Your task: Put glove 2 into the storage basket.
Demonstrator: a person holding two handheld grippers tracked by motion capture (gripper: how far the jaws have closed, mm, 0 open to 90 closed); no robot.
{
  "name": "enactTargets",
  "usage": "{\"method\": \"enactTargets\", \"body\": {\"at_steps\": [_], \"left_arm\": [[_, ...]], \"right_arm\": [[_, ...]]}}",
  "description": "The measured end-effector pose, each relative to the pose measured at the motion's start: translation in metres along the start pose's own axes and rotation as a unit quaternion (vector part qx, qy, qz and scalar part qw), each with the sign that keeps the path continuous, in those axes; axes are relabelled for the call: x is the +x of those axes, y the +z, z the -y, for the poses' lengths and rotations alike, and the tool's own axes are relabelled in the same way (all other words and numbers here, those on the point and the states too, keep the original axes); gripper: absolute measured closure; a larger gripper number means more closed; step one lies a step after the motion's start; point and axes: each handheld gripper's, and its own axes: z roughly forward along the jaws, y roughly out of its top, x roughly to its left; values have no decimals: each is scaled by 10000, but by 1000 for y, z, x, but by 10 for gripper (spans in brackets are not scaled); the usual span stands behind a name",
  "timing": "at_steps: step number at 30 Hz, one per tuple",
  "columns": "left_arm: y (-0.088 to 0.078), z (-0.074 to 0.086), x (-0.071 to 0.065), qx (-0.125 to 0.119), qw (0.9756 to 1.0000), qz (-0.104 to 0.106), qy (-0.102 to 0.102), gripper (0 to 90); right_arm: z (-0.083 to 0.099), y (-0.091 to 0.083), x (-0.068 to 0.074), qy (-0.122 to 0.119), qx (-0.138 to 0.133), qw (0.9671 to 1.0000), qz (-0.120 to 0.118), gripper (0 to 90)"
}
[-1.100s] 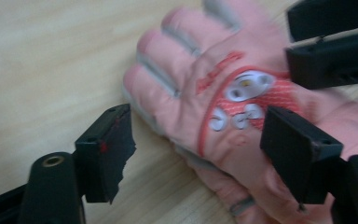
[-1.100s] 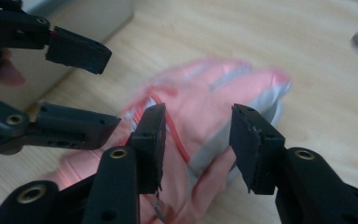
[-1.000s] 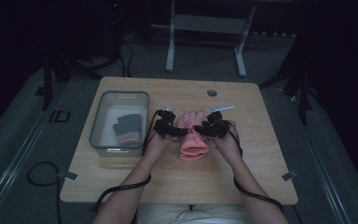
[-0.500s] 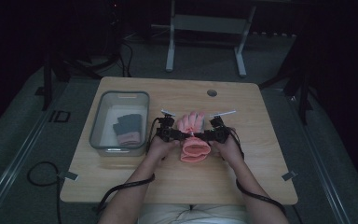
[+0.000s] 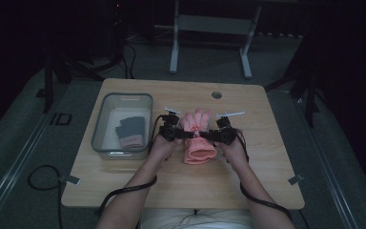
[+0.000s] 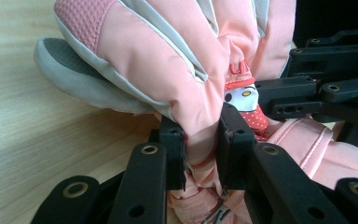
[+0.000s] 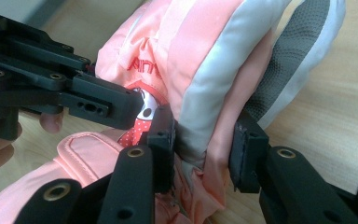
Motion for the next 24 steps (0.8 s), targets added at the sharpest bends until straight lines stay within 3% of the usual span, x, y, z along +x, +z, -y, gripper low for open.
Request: {"method": "enactTargets", "body": {"at_steps": [5,13,24], "left_arm": [[-22,-9,-11,-191,9997,-31,115,745],[-56,-22,-25,-413,9980,-334,354,744],[-100,-32,-26,-621,9954,-588,432,744]], "right_arm": [[-11,-13,12,-67,-244,9996,-86,658],[-33,-26,33,-223,-514,9983,-151,658],[-63,-26,63,-436,-667,9964,-294,657]]}}
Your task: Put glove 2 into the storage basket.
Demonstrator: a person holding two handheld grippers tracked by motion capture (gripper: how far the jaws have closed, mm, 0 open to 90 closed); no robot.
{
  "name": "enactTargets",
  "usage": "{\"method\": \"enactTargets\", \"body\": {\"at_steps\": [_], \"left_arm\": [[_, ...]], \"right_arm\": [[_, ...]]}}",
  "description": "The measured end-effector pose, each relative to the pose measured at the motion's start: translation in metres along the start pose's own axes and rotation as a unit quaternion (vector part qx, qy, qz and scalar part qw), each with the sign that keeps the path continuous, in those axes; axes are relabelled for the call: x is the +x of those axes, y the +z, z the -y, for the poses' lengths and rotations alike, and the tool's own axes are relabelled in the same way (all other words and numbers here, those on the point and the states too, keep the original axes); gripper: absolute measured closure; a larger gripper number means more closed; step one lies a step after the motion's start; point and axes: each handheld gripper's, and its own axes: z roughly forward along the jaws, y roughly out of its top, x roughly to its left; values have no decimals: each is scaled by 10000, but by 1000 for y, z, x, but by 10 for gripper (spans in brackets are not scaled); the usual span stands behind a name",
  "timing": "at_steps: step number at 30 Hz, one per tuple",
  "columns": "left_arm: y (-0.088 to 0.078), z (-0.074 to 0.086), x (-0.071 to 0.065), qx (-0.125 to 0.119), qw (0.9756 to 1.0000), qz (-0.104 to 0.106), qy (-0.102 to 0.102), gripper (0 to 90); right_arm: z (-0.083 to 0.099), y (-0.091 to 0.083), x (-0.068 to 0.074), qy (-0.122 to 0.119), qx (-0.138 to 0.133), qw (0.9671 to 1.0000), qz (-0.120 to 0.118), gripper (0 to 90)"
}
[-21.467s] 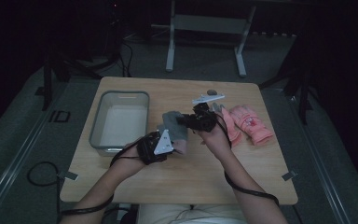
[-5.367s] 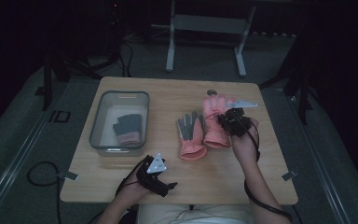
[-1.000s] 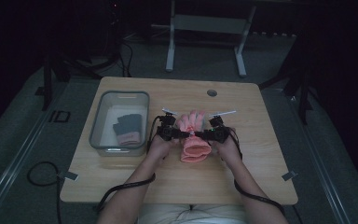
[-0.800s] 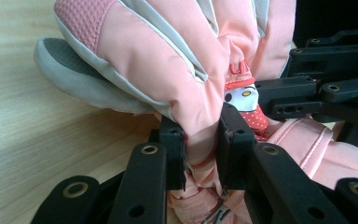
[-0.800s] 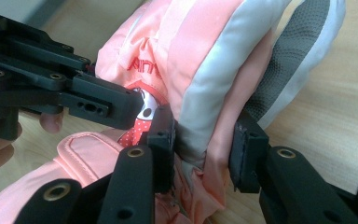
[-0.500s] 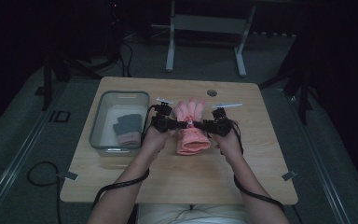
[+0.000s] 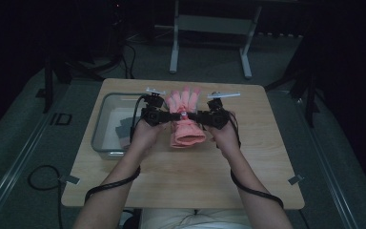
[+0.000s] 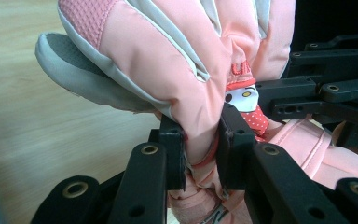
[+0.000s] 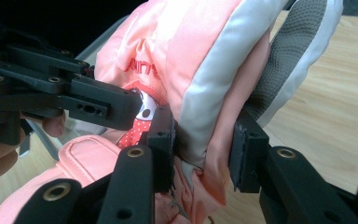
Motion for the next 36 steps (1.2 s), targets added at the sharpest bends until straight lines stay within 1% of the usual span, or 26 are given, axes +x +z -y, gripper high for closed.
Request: {"method": "enactTargets", "body": {"at_steps": [2,5,6,7,9,12,13,15,16,17,18,19,26,28,29,33,34,36], "left_arm": [[-8,-1,3,-36,10000,-31,-17,744],[-22,-4,8,-96,9999,-140,-22,744],[-22,-4,8,-96,9999,-140,-22,744],[-29,-5,11,-142,9997,-198,-47,744],[-37,-5,15,-174,9995,-242,-65,744],[-47,-6,21,-223,9992,-312,-79,743],[-47,-6,21,-223,9992,-312,-79,743],[-58,-5,28,-259,9988,-396,-122,743],[-58,-5,28,-259,9988,-396,-122,743],[-65,-5,32,-282,9986,-422,-162,743],[-65,-5,32,-282,9986,-422,-162,743],[-73,-4,36,-302,9982,-492,-182,743],[-94,1,52,-345,9966,-696,-263,743],[-97,2,54,-344,9964,-725,-270,743],[-101,4,59,-347,9958,-787,-304,743],[-111,7,69,-379,9945,-900,-367,743],[-111,7,69,-379,9945,-900,-367,743],[-117,9,76,-406,9937,-949,-427,743]], "right_arm": [[-6,3,6,-50,-14,10000,-24,658],[-14,8,15,-124,-17,9999,-60,657],[-14,8,15,-124,-17,9999,-60,657],[-22,13,23,-198,-24,9998,-94,657],[-26,17,28,-252,-23,9996,-106,657],[-33,23,37,-331,-11,9994,-136,657],[-36,26,40,-346,-3,9993,-142,658],[-40,31,46,-388,-1,9991,-160,657],[-42,34,50,-412,1,9990,-179,657],[-44,36,52,-418,15,9989,-192,657],[-44,36,52,-418,15,9989,-192,657],[-48,42,60,-470,12,9986,-222,657],[-58,63,79,-531,50,9979,-355,657],[-58,66,81,-536,53,9978,-380,657],[-59,72,85,-536,69,9976,-433,657],[-63,85,95,-599,102,9971,-467,657],[-63,85,95,-599,102,9971,-467,657],[-66,93,100,-616,141,9968,-494,658]]}}
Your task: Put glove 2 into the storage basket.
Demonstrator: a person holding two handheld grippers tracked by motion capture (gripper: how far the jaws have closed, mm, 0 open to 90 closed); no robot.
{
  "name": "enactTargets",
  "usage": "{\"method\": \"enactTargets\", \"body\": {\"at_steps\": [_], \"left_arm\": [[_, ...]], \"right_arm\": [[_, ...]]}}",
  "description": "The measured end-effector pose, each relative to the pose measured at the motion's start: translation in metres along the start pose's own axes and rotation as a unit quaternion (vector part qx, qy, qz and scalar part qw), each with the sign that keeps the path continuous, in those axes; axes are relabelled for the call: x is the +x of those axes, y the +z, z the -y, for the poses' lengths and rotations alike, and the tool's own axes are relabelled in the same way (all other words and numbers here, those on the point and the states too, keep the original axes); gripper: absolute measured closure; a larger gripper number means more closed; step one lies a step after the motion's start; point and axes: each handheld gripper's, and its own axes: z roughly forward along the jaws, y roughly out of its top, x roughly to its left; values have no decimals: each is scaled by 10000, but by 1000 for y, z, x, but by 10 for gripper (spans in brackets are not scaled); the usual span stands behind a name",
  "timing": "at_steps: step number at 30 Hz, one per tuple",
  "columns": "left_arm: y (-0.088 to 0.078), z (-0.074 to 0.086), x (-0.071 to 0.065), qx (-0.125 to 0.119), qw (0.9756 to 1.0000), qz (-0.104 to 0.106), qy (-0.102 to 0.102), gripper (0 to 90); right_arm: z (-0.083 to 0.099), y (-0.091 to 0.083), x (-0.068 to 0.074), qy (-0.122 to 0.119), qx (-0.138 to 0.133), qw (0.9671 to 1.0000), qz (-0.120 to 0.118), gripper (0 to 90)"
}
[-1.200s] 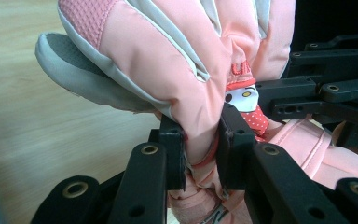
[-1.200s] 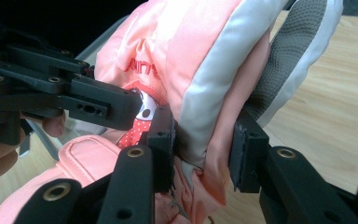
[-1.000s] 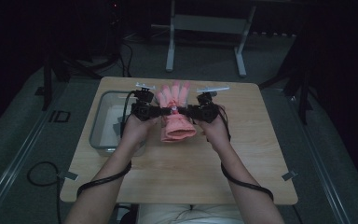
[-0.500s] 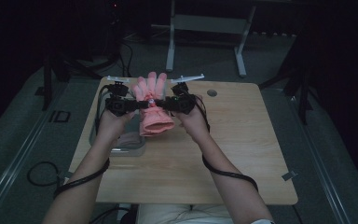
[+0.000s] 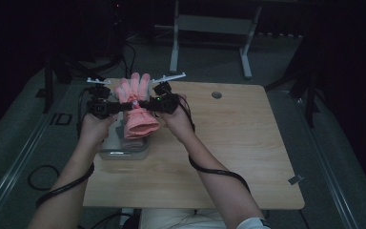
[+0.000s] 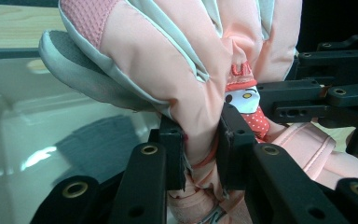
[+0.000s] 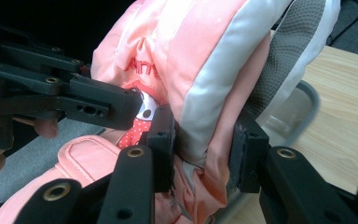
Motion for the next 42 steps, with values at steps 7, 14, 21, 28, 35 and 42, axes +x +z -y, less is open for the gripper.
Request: {"method": "enactTargets", "body": {"at_steps": [7,14,21,28,35,42], "left_arm": [[-2,8,20,2,9999,-62,-138,743],[16,23,45,130,9985,-113,-523,743],[40,41,62,312,9960,-74,-839,742],[56,53,72,647,9930,-162,-974,740],[63,52,73,910,9909,-352,-923,711],[65,51,70,875,9905,-567,-894,590]], "right_arm": [[-2,28,9,-26,112,9999,-68,657],[3,57,5,-16,391,9992,10,658],[19,80,-5,74,698,9975,85,658],[37,99,-12,270,958,9950,91,658],[42,107,-17,382,1052,9936,122,647],[41,105,-21,440,1021,9937,163,580]]}}
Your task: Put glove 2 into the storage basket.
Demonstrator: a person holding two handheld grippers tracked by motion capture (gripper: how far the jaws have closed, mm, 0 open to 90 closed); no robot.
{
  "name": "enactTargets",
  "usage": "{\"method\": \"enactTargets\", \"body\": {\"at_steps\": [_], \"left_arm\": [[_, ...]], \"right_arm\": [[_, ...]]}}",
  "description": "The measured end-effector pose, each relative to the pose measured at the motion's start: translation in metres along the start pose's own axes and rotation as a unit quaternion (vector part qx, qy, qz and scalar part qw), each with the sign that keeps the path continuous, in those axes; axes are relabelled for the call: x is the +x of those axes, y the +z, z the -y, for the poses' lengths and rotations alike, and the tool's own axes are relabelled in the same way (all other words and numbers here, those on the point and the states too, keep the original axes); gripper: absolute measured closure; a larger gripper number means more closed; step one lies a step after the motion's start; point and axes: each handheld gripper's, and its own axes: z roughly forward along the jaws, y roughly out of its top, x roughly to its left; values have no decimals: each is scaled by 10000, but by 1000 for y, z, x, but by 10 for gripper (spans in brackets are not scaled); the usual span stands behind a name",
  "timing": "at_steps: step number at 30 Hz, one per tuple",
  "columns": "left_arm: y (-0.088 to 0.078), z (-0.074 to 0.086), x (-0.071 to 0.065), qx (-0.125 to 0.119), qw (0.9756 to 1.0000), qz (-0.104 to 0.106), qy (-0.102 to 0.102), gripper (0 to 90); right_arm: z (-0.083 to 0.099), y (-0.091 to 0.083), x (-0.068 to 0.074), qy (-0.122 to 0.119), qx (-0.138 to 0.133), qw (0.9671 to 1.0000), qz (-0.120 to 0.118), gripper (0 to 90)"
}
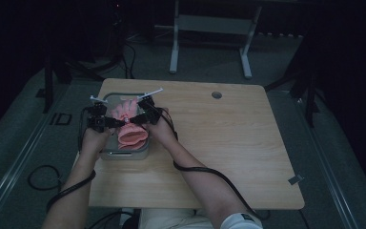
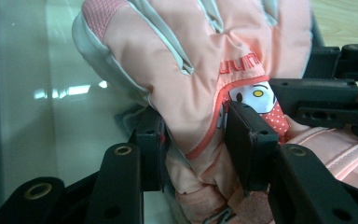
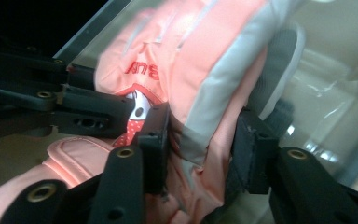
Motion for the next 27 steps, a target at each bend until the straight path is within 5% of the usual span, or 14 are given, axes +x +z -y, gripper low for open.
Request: {"method": "enactTargets", "body": {"at_steps": [9,21,27], "left_arm": [[1,-2,-6,-70,9994,-264,233,512],[6,-7,-21,-64,9968,-571,550,427],[-2,-8,-17,-313,9974,-357,544,320]], "right_arm": [[-4,-22,-5,-180,-229,9996,17,486],[2,-36,-10,-171,-389,9991,-87,471],[6,-44,-15,-114,-458,9988,-161,466]]}}
